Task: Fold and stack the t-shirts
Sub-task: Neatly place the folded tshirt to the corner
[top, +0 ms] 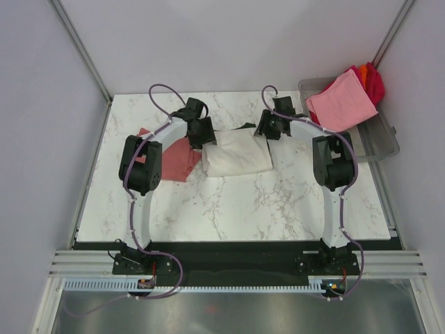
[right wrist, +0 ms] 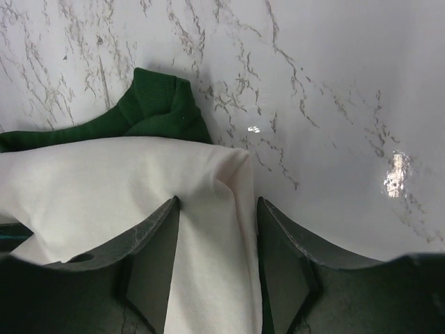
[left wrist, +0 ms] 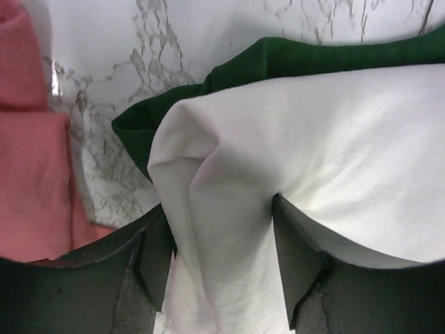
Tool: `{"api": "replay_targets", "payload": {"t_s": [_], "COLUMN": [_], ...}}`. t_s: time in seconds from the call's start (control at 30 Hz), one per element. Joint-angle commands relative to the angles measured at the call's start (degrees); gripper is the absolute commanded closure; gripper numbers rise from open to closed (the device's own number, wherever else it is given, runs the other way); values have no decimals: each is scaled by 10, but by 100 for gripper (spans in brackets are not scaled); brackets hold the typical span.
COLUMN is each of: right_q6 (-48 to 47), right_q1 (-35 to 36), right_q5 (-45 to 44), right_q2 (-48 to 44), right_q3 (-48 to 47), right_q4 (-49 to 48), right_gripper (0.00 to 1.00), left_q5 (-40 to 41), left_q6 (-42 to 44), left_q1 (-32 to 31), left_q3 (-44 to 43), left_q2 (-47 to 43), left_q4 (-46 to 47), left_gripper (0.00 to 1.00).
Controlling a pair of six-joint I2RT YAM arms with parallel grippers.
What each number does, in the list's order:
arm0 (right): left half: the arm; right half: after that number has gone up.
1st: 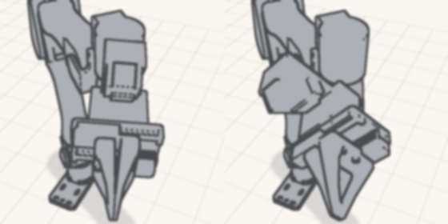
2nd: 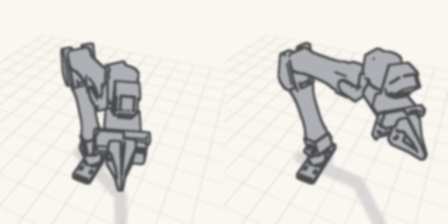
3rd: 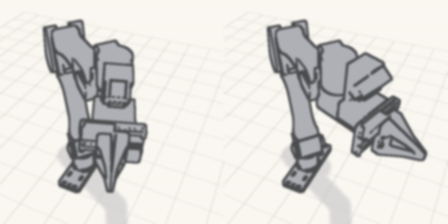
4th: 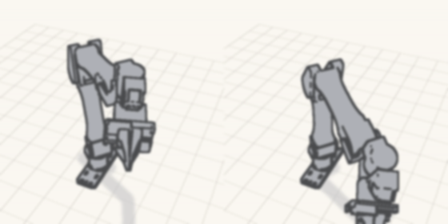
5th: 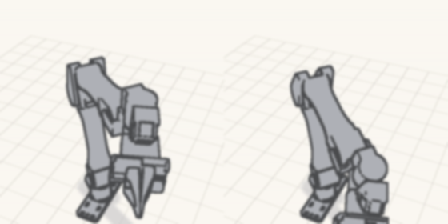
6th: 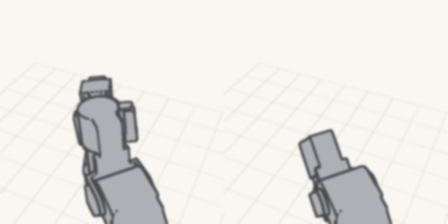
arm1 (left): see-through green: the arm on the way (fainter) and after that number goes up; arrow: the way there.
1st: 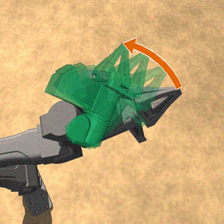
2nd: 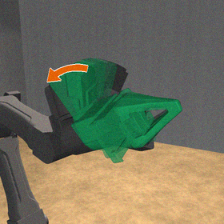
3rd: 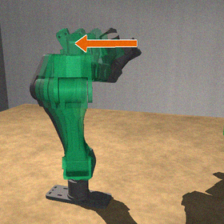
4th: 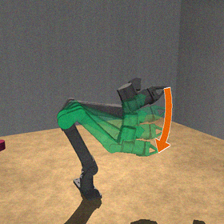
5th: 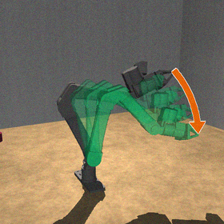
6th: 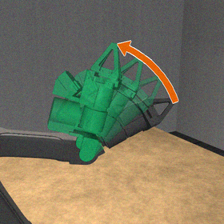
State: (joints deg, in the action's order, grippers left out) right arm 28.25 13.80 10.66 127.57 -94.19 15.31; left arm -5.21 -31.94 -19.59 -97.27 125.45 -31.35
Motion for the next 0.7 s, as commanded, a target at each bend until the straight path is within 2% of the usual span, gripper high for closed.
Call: {"api": "replay_targets", "payload": {"t_s": [0.0, 0.03, 0.1, 0.13, 0.17, 0.2, 0.23, 0.27, 0.3, 0.33, 0.57, 0.67], "right_q6": [-2, -2, 0, 0, 1, 1, 1, -2, -6, -9, -28, -30], "right_q1": [7, 9, 12, 17, 18, 22, 28, 32, 37, 44, 66, 84], "right_q5": [-14, -14, -17, -20, -21, -20, -20, -19, -20, -25, -52, -55], "right_q2": [34, 39, 43, 47, 49, 50, 49, 45, 40, 23, -114, -214], "right_q3": [-13, -16, -26, -29, -38, -42, -44, -46, -44, -40, 44, 107], "right_q4": [28, 28, 28, 30, 31, 32, 34, 35, 36, 35, 33, 50], "right_gripper": [45, 46, 49, 52, 63, 68, 74, 86, 93, 100, 100, 100], "left_q5": [-16, -17, -17, -16, -19, -21, -20, -15, -10, -6, 15, 35], "left_q6": [13, 14, 15, 15, 15, 21, 27, 33, 41, 41, 55, 54], "left_q1": [10, 10, 10, 9, 9, 8, 5, 3, 2, 1, -11, -13], "left_q3": [-36, -43, -49, -52, -55, -57, -64, -68, -69, -63, 19, 111], "left_q2": [27, 31, 40, 43, 48, 51, 52, 56, 53, 47, -69, -164], "left_q4": [18, 19, 21, 23, 26, 29, 31, 31, 30, 31, 38, 38], "left_gripper": [37, 41, 41, 46, 54, 63, 77, 90, 98, 98, 98, 98]}}
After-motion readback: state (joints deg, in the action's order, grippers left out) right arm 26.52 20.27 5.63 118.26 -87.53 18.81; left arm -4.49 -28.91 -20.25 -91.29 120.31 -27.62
